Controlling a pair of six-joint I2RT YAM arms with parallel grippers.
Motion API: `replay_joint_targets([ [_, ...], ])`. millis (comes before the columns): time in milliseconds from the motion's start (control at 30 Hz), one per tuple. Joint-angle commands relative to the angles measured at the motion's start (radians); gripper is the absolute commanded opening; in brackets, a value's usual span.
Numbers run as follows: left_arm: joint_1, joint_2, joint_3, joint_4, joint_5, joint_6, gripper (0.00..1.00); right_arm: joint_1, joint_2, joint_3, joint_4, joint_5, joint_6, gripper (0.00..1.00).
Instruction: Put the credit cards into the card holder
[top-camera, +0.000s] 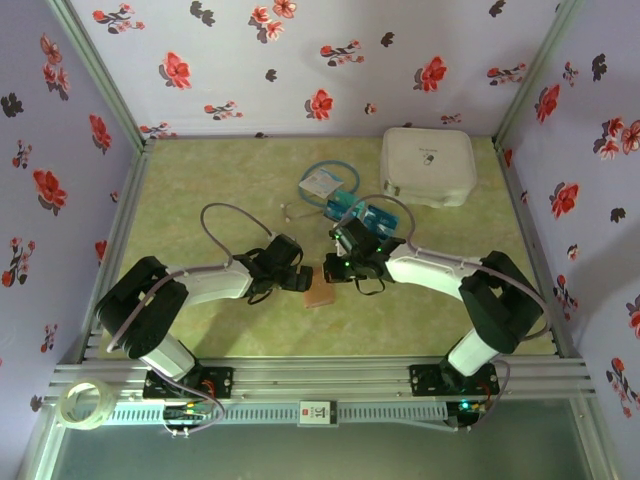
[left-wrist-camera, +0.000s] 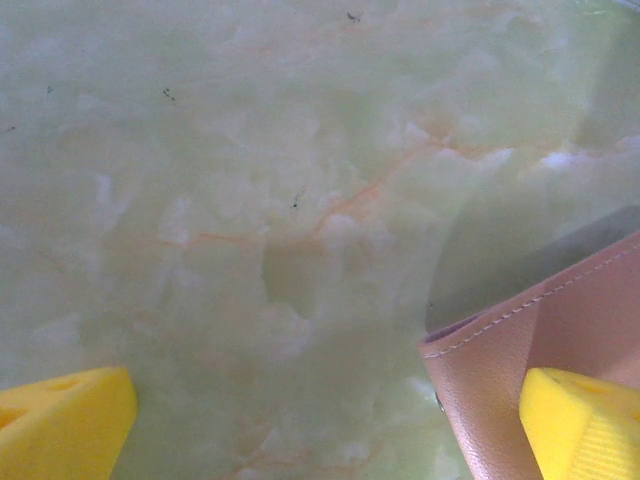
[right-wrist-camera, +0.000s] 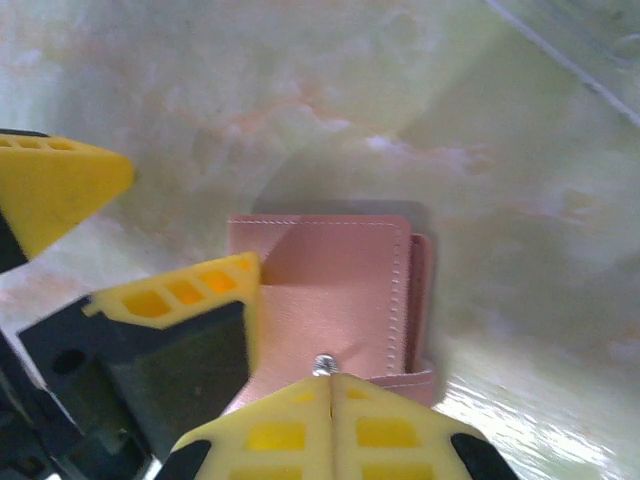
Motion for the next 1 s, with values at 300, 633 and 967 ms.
replay_joint_targets([
  [300,0.003,0.045,-0.041,-0.051,-0.059,0.017,1.00,-0.006,0.096,-0.021,0.146,-0.073,0.087,0.00],
  [633,0.003,0.050,-0.042,-0.046,-0.059,0.020,1.00,-0.005,0.124,-0.044,0.131,-0.044,0.075,0.00],
  [967,0.003,0.055,-0.041,-0.044,-0.059,0.022,1.00,-0.004,0.054,-0.046,0.067,0.000,0.045,0.00],
])
